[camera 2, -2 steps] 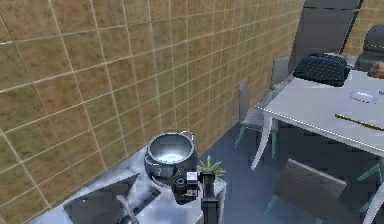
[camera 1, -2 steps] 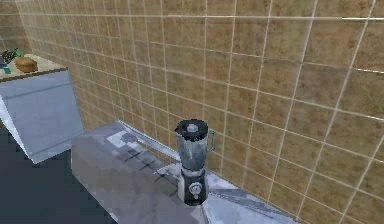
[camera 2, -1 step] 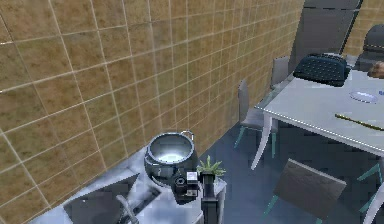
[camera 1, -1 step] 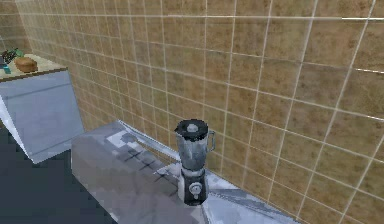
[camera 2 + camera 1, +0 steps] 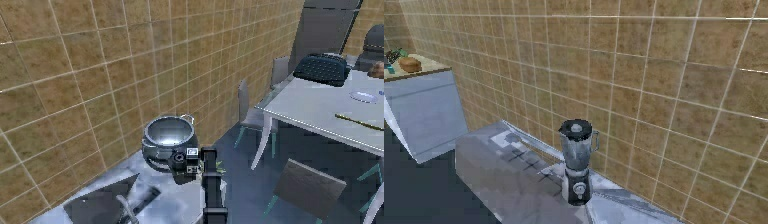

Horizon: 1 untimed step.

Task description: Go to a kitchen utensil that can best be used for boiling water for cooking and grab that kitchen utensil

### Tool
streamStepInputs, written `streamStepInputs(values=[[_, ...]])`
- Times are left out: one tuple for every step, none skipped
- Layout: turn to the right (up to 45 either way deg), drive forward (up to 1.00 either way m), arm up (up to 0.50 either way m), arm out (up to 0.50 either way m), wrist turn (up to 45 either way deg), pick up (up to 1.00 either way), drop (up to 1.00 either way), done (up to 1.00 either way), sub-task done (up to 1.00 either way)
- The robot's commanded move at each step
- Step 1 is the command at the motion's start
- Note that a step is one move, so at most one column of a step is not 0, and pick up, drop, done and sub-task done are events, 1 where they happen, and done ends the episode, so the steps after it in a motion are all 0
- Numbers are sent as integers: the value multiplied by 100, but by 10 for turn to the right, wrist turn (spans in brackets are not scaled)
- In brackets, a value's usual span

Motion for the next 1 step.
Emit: streamStepInputs(values=[[0, 0, 0, 0, 0, 0, 0, 100, 0]])
